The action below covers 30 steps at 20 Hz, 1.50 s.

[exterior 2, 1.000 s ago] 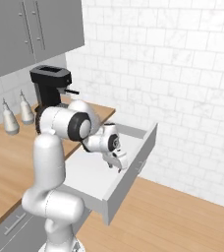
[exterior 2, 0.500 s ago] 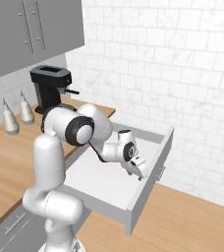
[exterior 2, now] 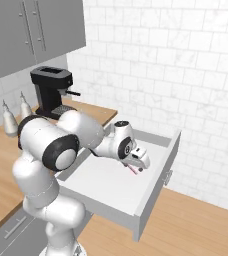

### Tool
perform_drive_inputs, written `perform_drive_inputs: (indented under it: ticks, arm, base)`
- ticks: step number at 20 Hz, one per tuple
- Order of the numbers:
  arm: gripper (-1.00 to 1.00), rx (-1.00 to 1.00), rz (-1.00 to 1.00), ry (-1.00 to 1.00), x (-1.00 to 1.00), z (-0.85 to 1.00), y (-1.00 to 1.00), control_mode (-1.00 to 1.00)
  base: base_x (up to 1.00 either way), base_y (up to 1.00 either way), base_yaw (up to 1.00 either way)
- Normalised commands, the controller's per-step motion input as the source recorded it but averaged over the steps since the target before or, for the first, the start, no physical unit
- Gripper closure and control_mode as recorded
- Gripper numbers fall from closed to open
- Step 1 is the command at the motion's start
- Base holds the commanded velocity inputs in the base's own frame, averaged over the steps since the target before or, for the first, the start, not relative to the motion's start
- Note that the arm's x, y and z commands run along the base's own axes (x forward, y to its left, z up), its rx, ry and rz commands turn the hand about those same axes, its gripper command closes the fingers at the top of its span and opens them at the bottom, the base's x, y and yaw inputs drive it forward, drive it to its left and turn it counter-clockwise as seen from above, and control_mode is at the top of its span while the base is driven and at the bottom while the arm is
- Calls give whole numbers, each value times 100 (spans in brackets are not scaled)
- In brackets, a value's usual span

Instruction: Take a straw from the drawer in front and place it inside the glass cup on the dining counter.

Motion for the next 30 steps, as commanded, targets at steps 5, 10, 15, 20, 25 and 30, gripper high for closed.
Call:
perform_drive_inputs:
  ticks: [5, 10, 15, 20, 25, 30]
  arm:
    - [-100, 0, 50, 0, 47, 6, 55, -100]
    - [-100, 1, 43, 0, 89, -8, 9, -100]
    - [-100, 2, 29, 3, 67, -19, 0, -100]
    - [-100, 0, 16, 9, 35, -39, 8, -100]
    - [-100, 0, 8, 2, 48, -26, 0, -100]
    - [-100, 0, 5, 6, 54, -25, 3, -100]
  base:
    - [0, 0, 0]
    - [0, 0, 0]
    - [0, 0, 0]
    - [0, 0, 0]
    - [0, 0, 0]
    - [0, 0, 0]
